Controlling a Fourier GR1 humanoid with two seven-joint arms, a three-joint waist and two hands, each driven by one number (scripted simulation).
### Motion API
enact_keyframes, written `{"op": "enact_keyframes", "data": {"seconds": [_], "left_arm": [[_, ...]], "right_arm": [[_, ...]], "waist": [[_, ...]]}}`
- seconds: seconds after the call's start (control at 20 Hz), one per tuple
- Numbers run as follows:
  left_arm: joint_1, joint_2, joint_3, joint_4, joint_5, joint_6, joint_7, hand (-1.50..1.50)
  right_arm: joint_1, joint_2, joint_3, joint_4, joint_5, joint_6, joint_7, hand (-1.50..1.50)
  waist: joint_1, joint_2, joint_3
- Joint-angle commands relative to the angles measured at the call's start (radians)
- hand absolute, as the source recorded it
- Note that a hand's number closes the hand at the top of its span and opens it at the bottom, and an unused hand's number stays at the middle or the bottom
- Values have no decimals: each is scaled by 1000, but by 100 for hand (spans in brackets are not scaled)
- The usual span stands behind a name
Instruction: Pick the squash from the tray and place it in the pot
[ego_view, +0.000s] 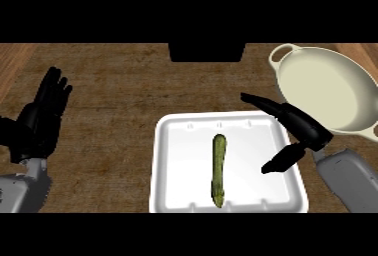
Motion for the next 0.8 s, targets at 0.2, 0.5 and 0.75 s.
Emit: {"op": "enact_keyframes", "data": {"seconds": [0.2,0.5,0.75], "left_arm": [[13,9,4,-50,-18,-5,25,0],[20,-1,60,-25,4,-60,14,0],[22,-62,30,-37,-70,-41,22,0]], "right_arm": [[-80,-3,150,-192,89,198,405,-150],[1,146,191,-253,168,206,545,-150],[24,246,162,-225,245,227,549,-150]], "waist": [[1,1,1],[1,5,2],[1,7,3]]}}
